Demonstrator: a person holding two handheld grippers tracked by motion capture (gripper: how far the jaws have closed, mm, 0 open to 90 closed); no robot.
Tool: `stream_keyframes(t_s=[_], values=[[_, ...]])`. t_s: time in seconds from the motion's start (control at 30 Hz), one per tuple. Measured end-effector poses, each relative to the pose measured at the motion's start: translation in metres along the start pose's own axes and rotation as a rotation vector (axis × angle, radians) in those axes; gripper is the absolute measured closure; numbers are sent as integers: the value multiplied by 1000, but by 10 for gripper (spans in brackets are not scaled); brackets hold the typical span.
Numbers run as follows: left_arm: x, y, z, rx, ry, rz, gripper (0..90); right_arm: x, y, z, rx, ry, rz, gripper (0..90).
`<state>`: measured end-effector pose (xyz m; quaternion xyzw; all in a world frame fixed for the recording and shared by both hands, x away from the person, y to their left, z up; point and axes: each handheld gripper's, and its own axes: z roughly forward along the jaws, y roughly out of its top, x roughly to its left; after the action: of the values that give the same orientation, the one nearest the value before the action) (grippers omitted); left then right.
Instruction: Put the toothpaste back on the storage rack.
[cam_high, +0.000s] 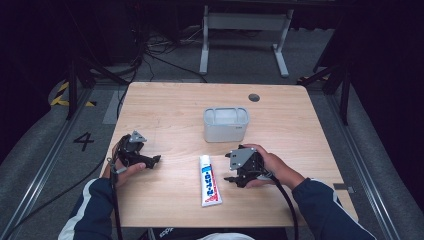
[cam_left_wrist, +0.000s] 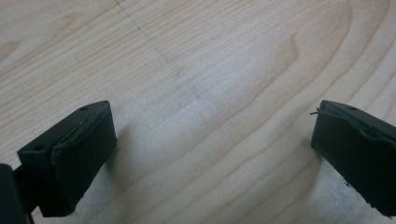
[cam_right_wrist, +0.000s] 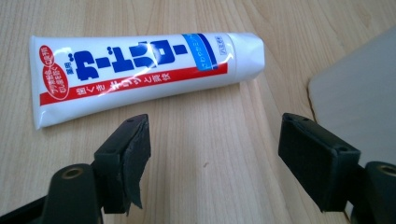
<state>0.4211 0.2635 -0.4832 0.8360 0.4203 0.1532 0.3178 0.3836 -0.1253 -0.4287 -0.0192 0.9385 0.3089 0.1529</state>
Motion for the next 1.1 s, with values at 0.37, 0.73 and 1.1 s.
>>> stream_keyframes(t_s=[0.37, 0.73, 1.1], values=[[-7, -15, -13, -3, 9, 6, 4, 3, 15, 22, 30, 39, -97, 257], [-9, -19, -17, 1, 12, 2, 5, 19, 32, 27, 5, 45, -199, 254], [-10, -19, -17, 2, 8, -7, 4, 31, 60, 37, 14, 67, -293, 246]])
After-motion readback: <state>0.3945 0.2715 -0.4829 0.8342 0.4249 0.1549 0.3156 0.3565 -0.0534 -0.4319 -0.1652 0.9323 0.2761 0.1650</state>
